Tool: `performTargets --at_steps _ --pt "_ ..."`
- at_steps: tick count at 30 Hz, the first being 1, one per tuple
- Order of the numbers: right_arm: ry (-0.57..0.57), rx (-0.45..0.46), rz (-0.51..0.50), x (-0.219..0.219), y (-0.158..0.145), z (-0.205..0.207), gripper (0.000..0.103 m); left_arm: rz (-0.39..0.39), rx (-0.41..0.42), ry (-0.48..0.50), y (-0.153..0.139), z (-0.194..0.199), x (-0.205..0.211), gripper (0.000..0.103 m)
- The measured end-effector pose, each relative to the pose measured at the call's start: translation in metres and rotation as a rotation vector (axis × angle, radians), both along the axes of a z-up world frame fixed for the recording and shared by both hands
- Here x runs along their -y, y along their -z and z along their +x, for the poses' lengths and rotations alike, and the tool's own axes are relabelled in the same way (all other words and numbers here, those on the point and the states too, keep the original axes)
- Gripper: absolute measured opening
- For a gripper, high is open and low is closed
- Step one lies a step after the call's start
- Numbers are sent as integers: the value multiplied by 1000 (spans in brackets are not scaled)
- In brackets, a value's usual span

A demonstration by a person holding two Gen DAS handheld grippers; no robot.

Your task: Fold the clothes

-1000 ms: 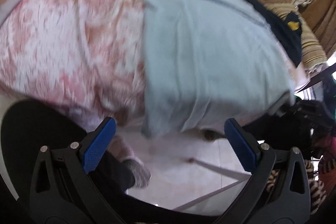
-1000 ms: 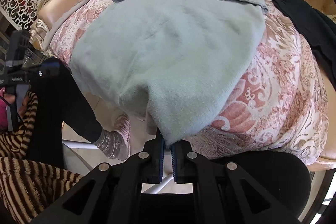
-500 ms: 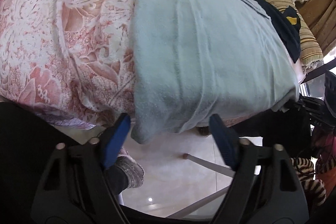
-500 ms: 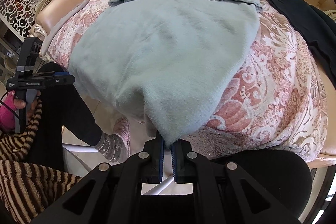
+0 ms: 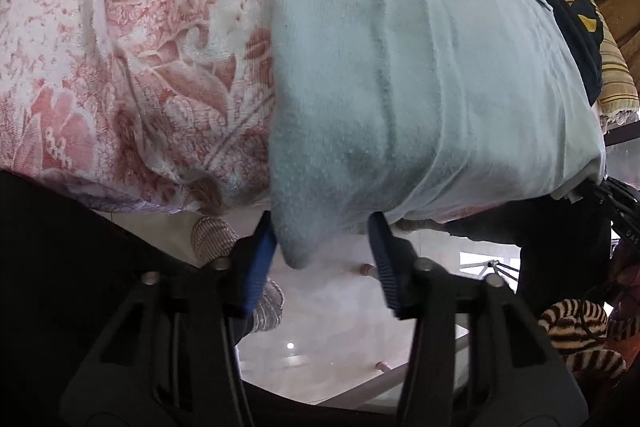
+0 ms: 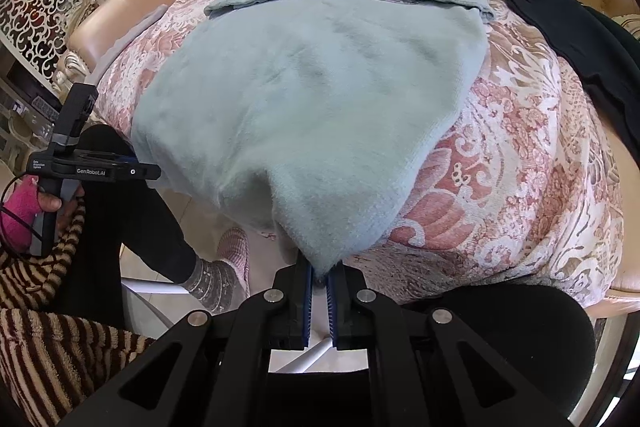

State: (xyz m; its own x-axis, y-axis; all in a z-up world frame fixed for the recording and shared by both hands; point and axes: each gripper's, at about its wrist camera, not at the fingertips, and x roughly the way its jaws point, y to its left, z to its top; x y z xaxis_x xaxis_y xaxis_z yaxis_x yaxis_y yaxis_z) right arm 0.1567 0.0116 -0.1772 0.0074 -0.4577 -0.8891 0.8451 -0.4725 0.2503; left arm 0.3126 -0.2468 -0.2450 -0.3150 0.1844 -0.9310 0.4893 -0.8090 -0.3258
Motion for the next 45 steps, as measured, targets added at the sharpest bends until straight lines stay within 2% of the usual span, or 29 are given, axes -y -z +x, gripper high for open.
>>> performTargets --at_steps 2,4,5,15,21,25,30,35,37,41,45 --pt "2 2 0 0 0 0 7 4 -5 -4 0 1 1 34" --pt "0 0 3 0 1 1 7 1 -16 -3 -3 1 2 8" --pt "-1 -2 4 0 1 2 7 -3 -27 -2 -5 2 2 5" --pt "-15 -28 9 -2 0 6 6 -67 -116 21 -35 9 -6 4" --pt "-35 -4 -22 -6 -6 9 6 -30 -170 2 -50 22 2 4" --pt "-14 45 -84 -17 -14 3 6 -5 -206 -11 -61 31 8 4" --pt "38 86 -164 -32 -26 -11 6 120 -275 -66 -73 52 22 4" --pt "67 124 -202 -44 -33 -19 6 223 -324 -96 -75 51 15 4" --pt "68 156 -232 -46 -35 -20 6 304 -363 -117 -78 51 19 3" --pt "83 217 -311 -49 -41 -24 6 294 -364 -119 -76 48 18 3" --pt "90 208 -250 -40 -30 -28 6 278 -361 -120 -74 46 18 3"
